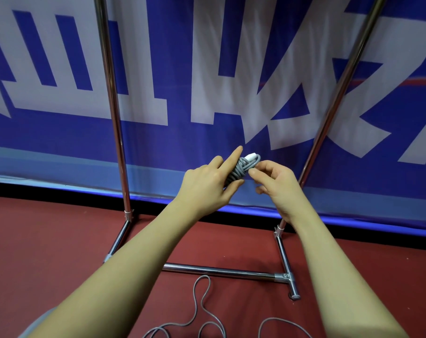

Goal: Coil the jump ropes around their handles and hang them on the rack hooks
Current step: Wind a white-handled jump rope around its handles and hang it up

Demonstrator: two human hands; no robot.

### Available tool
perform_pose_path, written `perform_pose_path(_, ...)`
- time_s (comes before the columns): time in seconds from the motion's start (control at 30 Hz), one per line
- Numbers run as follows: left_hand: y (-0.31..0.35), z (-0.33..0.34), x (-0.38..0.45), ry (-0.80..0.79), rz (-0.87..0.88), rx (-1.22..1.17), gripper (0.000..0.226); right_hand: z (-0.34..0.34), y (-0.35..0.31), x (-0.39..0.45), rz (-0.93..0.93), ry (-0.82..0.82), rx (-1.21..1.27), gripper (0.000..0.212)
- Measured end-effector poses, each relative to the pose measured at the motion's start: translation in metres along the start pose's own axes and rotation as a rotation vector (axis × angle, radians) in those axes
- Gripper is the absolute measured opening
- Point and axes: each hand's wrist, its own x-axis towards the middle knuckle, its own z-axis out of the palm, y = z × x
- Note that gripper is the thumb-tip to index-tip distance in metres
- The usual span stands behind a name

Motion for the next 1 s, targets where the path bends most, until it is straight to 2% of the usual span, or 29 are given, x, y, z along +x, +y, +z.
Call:
perform_pose_path(0.23,0.003,0.005,0.001,0.058,0.066,0.046,0.063,0.005,-0.003,0.001,-0.017,0.136,0.161,0.017)
perform_pose_path(0.37,0.005,0.01,0.0,0.077,0.057,0.133,0.062,0.008,-0.003,0.002,0.022,0.143,0.089,0.021)
perform_pose_path(0.63,0.005,0.014,-0.002,0.065,0.099,0.147,0.059,0.007,-0.002,0.001,0.077,0.227,-0.017,0.022)
perform_pose_path(0.7,0.004,0.015,-0.002,0.047,0.061,0.169,0.061,0.007,0.001,0.003,0.091,0.232,-0.135,0.018)
perform_pose_path(0.8,0.007,0.014,-0.003,-0.163,-0.075,0.208,0.065,0.008,0.003,0.0,0.07,0.202,-0.445,0.005)
perform_pose_path(0.87,0.008,0.017,-0.005,-0.193,-0.083,0.218,0.067,0.01,0.004,-0.004,0.018,0.196,-0.566,0.004)
perform_pose_path(0.93,0.009,0.013,-0.004,-0.144,-0.087,0.217,0.067,0.011,0.004,-0.004,-0.011,0.219,-0.543,0.005)
perform_pose_path(1.0,0.007,0.009,-0.001,-0.097,-0.068,0.162,0.062,0.013,0.002,-0.001,0.046,0.238,-0.344,0.004)
